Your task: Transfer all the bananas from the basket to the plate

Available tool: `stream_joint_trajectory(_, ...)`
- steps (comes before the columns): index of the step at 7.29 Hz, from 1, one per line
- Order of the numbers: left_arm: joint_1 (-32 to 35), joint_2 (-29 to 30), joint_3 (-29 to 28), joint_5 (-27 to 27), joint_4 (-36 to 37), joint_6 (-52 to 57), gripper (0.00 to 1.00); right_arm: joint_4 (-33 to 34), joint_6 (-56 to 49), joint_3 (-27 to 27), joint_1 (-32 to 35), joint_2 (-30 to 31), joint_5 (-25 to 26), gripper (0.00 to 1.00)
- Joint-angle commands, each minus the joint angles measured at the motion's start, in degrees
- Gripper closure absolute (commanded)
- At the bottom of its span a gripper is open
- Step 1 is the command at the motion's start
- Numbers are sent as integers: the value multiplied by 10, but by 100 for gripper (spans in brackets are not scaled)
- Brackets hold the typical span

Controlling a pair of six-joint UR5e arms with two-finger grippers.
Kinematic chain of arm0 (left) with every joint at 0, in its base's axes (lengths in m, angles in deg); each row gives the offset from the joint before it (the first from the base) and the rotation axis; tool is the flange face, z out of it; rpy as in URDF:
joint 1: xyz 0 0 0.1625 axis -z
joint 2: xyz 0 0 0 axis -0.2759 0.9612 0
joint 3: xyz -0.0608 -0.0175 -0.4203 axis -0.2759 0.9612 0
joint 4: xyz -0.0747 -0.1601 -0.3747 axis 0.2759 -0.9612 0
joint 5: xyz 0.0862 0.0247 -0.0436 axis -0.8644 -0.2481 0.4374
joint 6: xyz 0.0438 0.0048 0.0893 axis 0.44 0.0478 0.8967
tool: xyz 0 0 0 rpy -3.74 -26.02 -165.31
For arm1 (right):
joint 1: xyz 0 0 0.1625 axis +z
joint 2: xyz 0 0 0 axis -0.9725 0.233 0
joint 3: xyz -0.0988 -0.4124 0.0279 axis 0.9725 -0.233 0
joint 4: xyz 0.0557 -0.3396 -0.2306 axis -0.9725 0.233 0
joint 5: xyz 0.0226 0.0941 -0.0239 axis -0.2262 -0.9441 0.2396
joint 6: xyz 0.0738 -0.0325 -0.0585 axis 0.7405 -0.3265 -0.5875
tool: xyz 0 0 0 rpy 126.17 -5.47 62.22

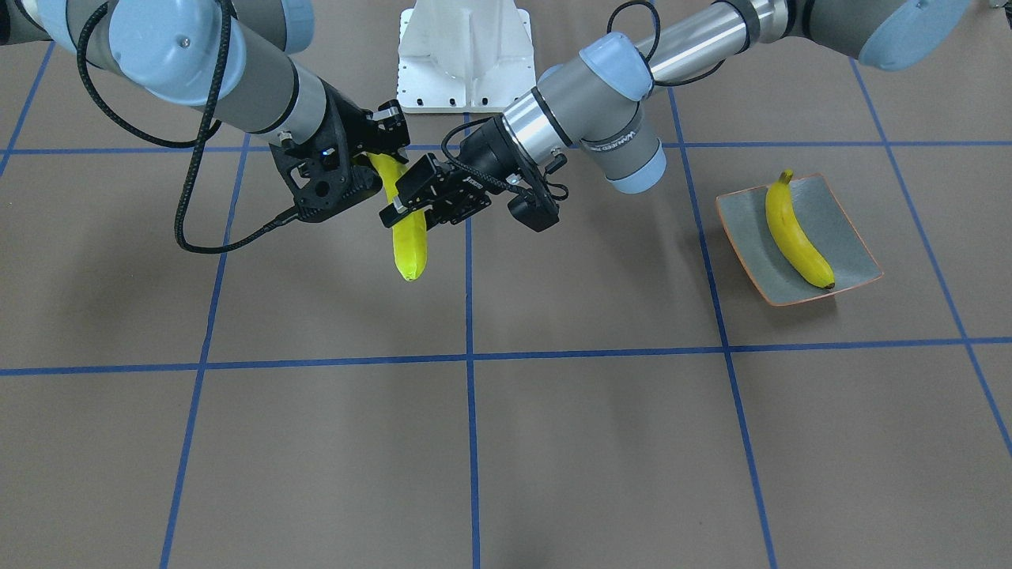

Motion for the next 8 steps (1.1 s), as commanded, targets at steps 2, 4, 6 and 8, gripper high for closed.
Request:
stream_joint_trajectory(2,-2,-3,1,2,1,1,100,-2,0,-1,1,4,0,16)
stream_joint_trajectory(4,-2,-4,2,3,0,2,100,-1,2,0,2,4,-2,0)
stream_joint_trajectory(6,-2,-4,2,4,1,2,100,0,2,0,5,5,-8,0)
stream_joint_trajectory(8,-2,-8,-1,4,2,15,100,2,2,0,21,6,-28,0)
